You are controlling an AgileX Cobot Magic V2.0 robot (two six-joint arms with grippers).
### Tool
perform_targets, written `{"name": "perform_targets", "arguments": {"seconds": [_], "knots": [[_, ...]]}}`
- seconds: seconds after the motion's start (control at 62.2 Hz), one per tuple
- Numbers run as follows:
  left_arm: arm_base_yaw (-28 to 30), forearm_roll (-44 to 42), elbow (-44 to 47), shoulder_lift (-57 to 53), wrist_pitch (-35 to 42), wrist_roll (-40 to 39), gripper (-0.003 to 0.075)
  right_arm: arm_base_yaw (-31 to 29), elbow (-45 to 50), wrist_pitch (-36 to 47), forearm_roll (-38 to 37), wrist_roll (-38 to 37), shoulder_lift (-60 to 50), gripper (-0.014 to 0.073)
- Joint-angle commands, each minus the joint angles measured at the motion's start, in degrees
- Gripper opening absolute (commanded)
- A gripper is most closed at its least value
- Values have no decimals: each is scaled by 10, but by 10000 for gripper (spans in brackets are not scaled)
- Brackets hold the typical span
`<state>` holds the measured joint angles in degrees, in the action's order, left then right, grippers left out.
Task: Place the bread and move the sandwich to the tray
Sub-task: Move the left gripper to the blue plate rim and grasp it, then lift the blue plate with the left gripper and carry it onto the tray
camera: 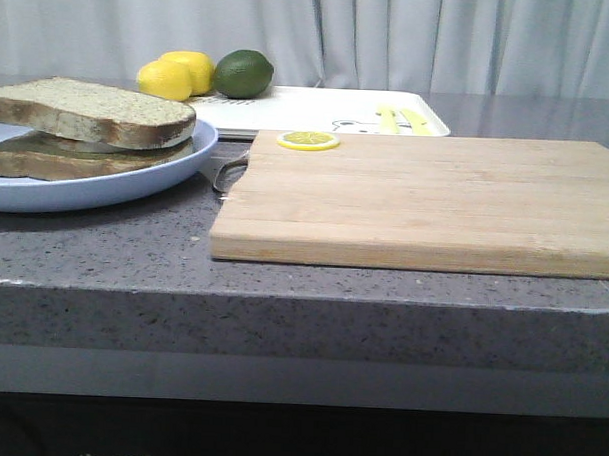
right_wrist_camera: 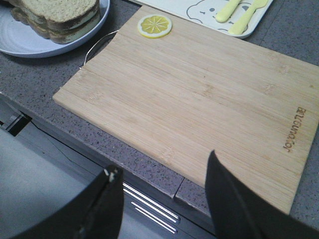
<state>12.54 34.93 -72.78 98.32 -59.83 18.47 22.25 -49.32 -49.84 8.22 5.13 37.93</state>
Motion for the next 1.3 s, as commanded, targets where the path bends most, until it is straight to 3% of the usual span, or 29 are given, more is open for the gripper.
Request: {"name": "perform_targets", "arguments": {"seconds": [0.0,0.354,0.627,0.933,1.287], "knots": [[0,21,-16,-21,0,2,-20,-4,-15,34,0,2,-2,402],[0,57,-57,-48,-33,20,-20,-4,-15,34,0,2,-2,402],[0,134,-106,-54,-46,20,-20,-4,-15,34,0,2,-2,402],[-25,178,-139,-41,8,9,-20,-4,-15,34,0,2,-2,402],[-89,173,-313,87,23,-84,-20,-4,-15,34,0,2,-2,402]]}}
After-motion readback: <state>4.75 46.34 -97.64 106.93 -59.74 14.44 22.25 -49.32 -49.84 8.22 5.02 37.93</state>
